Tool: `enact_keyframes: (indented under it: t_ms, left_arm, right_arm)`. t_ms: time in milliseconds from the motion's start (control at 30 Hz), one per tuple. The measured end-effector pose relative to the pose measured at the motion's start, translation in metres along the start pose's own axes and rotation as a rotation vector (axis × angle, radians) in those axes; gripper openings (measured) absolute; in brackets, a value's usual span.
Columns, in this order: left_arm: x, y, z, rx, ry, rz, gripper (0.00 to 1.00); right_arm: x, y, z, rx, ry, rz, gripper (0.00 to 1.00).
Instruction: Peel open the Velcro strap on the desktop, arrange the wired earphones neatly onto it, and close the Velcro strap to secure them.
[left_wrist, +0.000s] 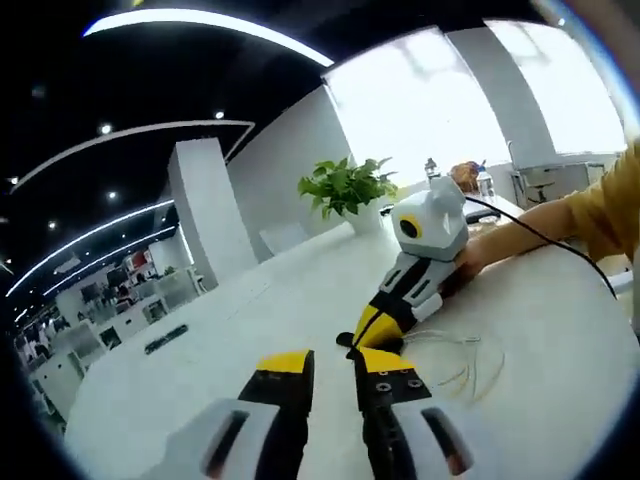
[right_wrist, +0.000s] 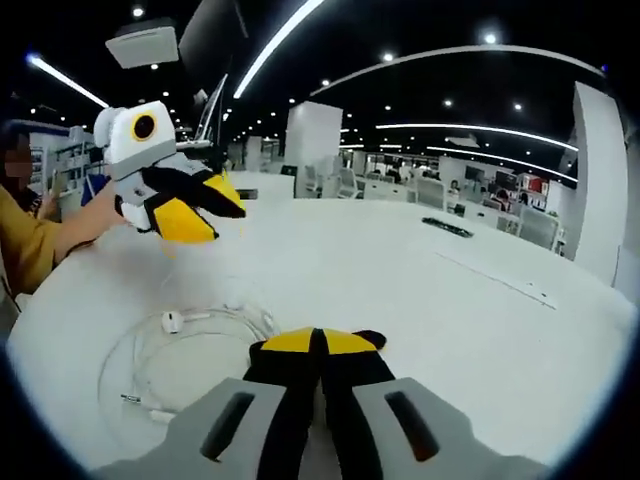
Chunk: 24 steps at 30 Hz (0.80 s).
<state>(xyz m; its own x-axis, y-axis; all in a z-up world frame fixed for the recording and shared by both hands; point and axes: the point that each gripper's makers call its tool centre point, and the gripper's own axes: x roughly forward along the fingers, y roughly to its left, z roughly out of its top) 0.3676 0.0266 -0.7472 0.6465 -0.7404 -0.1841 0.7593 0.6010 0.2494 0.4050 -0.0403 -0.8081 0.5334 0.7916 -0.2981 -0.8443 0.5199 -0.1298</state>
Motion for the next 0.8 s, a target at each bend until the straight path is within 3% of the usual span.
enact_keyframes:
  t_ms: [67, 200, 267, 400, 533, 667, 800]
  left_arm:
    - [-0.004, 0.011, 0.006, -0.041, -0.051, 0.05, 0.2]
    - [-0.012, 0.036, 0.011, -0.222, -0.144, 0.155, 0.2]
    - [-0.015, 0.045, 0.005, -0.263, -0.142, 0.188, 0.2]
    - [-0.017, 0.067, -0.007, -0.194, -0.135, 0.308, 0.19]
    - [-0.01, 0.07, -0.024, -0.176, -0.096, 0.306, 0.19]
    - [-0.016, 0.076, -0.027, -0.165, -0.079, 0.342, 0.19]
    - [-0.024, 0.085, -0.033, -0.1, -0.047, 0.398, 0.19]
  right_arm:
    - [0.002, -0.003, 0.0, 0.005, -0.001, -0.015, 0.03]
    - [0.004, -0.007, 0.001, 0.033, -0.007, -0.036, 0.03]
    - [0.005, -0.011, 0.001, 0.045, -0.01, -0.053, 0.03]
    - [0.005, -0.02, 0.001, 0.054, -0.009, -0.104, 0.03]
    - [0.005, -0.029, 0.002, 0.055, -0.007, -0.157, 0.03]
    - [-0.001, -0.036, -0.001, 0.107, 0.015, -0.193, 0.05]
    - [-0.015, -0.051, 0.01, 0.188, -0.079, -0.251, 0.05]
